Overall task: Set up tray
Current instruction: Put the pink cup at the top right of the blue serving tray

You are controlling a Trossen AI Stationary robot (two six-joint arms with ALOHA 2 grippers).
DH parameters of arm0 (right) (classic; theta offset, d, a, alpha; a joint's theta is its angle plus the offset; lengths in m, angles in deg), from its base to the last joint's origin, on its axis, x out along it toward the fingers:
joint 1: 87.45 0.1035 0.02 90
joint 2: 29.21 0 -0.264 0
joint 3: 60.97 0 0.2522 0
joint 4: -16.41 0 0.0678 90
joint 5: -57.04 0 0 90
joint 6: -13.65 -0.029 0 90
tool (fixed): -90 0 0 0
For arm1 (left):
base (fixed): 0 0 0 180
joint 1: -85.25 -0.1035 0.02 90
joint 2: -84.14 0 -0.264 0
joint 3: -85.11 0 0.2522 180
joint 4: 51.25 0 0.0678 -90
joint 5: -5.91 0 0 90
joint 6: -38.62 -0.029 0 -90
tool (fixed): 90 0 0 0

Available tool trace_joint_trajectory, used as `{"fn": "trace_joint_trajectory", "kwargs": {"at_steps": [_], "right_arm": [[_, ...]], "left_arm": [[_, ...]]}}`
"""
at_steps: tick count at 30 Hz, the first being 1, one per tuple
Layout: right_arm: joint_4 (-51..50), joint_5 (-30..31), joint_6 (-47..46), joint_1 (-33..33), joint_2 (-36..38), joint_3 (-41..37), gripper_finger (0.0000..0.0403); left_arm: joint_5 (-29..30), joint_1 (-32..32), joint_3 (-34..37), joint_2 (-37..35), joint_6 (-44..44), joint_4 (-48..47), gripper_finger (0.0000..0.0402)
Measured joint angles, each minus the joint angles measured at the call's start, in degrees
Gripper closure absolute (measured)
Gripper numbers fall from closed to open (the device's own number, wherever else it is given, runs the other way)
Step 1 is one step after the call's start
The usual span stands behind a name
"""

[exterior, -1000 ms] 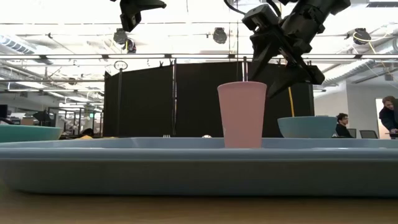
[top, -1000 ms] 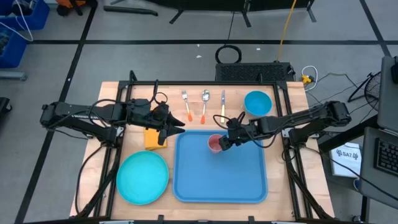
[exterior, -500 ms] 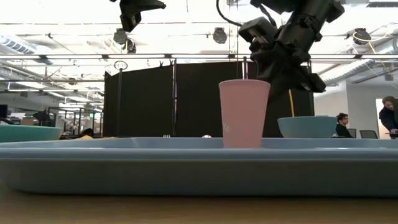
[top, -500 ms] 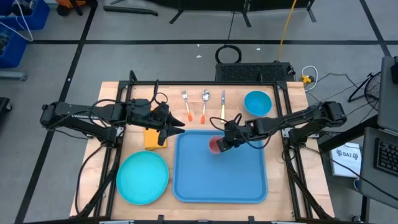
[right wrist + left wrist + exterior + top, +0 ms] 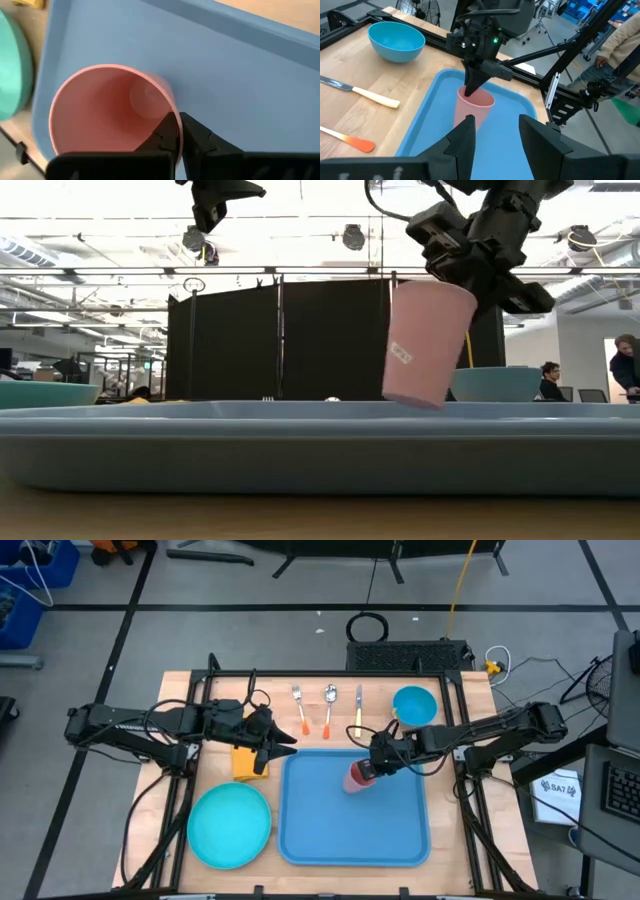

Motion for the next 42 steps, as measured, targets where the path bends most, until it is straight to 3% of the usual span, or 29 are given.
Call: {"fn": "trace_joint_trajectory", "kwargs": {"at_steps": [14, 25, 42], "right_arm": [[-25.24, 3.13, -2.19, 0.05, 8.49, -0.02, 0.0402], [-33.62, 5.62, -3.31, 0.05, 11.11, -0.05, 0.0402], [-26.29, 5.0, -3.9, -0.06, 11.27, -5.05, 0.0403]], "left_arm": [[0.02, 0.0, -0.01, 0.0, -0.31, -0.02, 0.0247], [0.02, 0.0, 0.0, 0.0, -0.11, -0.08, 0.0247], [-1.4, 0.0, 0.0, 0.0, 0.24, -0.11, 0.0247]]}}
